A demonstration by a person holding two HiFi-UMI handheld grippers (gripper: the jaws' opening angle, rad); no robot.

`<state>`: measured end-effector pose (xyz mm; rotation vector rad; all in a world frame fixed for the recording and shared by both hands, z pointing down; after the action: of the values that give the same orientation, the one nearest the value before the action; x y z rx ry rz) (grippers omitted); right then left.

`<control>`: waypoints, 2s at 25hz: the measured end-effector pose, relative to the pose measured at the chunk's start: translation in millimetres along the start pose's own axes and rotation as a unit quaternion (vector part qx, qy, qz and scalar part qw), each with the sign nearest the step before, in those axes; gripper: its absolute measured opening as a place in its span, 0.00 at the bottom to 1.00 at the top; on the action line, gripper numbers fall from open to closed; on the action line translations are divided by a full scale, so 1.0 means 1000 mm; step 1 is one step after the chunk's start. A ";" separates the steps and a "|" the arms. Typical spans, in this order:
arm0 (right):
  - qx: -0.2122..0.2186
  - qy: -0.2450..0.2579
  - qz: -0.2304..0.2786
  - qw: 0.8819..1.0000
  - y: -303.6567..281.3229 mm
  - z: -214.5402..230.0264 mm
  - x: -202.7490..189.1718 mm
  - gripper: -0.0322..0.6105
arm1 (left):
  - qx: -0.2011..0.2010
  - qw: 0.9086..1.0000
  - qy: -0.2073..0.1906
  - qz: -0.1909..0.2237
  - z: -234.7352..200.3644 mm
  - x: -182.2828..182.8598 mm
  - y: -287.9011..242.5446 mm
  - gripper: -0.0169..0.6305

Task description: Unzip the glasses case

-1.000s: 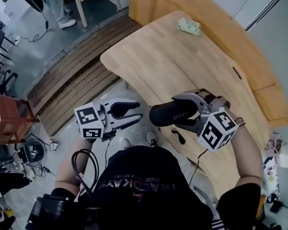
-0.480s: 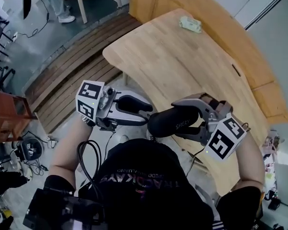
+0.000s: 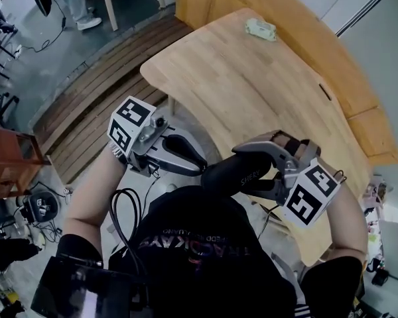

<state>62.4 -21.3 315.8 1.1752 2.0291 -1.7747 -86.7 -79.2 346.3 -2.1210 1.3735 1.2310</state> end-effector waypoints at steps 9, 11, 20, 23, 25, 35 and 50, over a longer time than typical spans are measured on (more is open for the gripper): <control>-0.012 -0.009 -0.017 1.000 0.001 0.006 -0.009 0.61 | 0.090 0.992 -0.081 -0.037 0.008 0.007 0.002 0.05; -0.015 -0.006 -0.018 1.000 0.001 0.007 -0.009 0.61 | 0.104 0.989 -0.096 -0.038 0.010 0.008 0.003 0.05; -0.017 0.002 -0.019 1.000 0.003 0.010 -0.007 0.61 | 0.119 0.985 -0.123 -0.002 0.014 0.011 0.005 0.05; -0.016 0.006 -0.024 1.000 0.001 0.009 -0.006 0.61 | 0.110 0.986 -0.125 0.011 0.018 0.010 0.005 0.05; -0.017 0.010 -0.029 0.999 -0.001 0.007 -0.005 0.61 | 0.112 0.985 -0.129 0.007 0.020 0.010 0.005 0.05; -0.040 -0.015 -0.033 0.999 0.002 0.007 -0.007 0.61 | 0.192 0.965 -0.178 -0.013 0.025 0.012 0.006 0.05; -0.065 -0.211 -0.010 0.975 -0.026 0.032 -0.042 0.60 | 0.394 0.870 -0.281 -0.094 0.014 0.008 0.024 0.05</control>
<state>62.4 -67.1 353.0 0.6703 1.8706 -1.6931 -112.7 -85.7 336.1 -1.1676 1.0926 0.8753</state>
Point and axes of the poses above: the fingertips, and each gripper's own axes: y backward along the fingers, z to its right, x out of its top, the point moved 7 cm from there along y, backward along the fingers, and after that the axes turned 6 degrees about x, right-handed, at the moved point
